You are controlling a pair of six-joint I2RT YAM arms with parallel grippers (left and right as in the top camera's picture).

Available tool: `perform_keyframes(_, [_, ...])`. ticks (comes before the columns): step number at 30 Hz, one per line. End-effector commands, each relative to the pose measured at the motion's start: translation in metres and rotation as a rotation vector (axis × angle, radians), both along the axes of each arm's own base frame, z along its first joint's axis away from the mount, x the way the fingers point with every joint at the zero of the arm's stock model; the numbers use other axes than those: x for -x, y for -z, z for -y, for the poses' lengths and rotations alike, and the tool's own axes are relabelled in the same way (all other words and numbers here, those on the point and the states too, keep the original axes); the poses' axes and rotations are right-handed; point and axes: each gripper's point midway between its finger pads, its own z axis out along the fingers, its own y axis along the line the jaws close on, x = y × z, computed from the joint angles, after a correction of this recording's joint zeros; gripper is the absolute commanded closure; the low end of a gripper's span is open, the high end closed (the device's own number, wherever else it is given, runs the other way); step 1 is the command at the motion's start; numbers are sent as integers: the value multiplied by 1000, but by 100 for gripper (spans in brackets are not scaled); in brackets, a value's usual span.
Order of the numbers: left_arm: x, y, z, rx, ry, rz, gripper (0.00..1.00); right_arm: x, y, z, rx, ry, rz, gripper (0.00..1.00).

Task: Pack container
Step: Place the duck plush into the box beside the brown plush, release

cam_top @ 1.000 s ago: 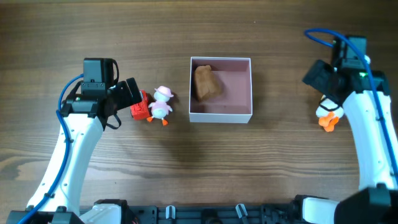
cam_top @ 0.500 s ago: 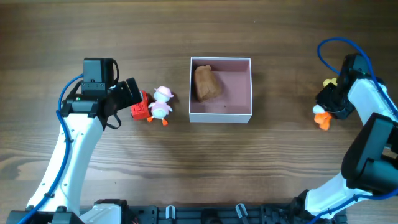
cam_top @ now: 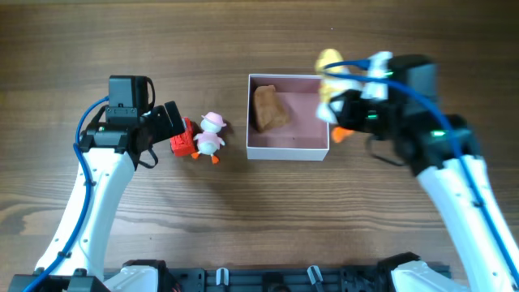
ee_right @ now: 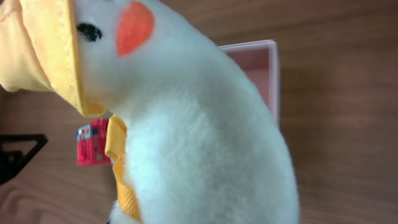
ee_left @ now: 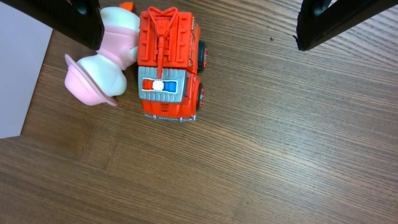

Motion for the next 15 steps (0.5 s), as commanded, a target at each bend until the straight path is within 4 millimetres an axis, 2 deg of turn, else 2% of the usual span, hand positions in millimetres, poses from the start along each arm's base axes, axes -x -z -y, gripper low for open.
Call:
perform_keyframes(1, [-4,-5,0,-5,2,13,0,-19,48,-10,157,118,-18,74])
perform_keyframes(3, [-4,-5,0,-5,2,13,0,-40,92,-20,210,120,-64,74])
perform_keyframes(4, [-4,-5,0,-5,2,13,0,-50,116,-17,244,138,-91,73])
perform_keyframes(7, [-4,-5,0,-5,2,13,0,-70,167,-12,299,132,-135,60])
perform_keyframes(9, [-4,-5,0,-5,2,12,0,-76,178,-7,320,140,-136,50])
perform_keyframes(10, [-4,-5,0,-5,2,13,0,-78,181,-5,335,133,-132,38])
perform_keyframes(11, [-4,-5,0,-5,2,13,0,-81,180,-4,350,108,-117,20])
perform_keyframes(13, [-4,-5,0,-5,2,13,0,-86,168,-7,388,21,-56,11])
perform_keyframes(14, [-4,-5,0,-5,2,13,0,-88,161,-10,388,-11,-35,10])
perform_keyframes(15, [-4,-5,0,-5,2,13,0,-91,146,-18,369,-55,1,10])
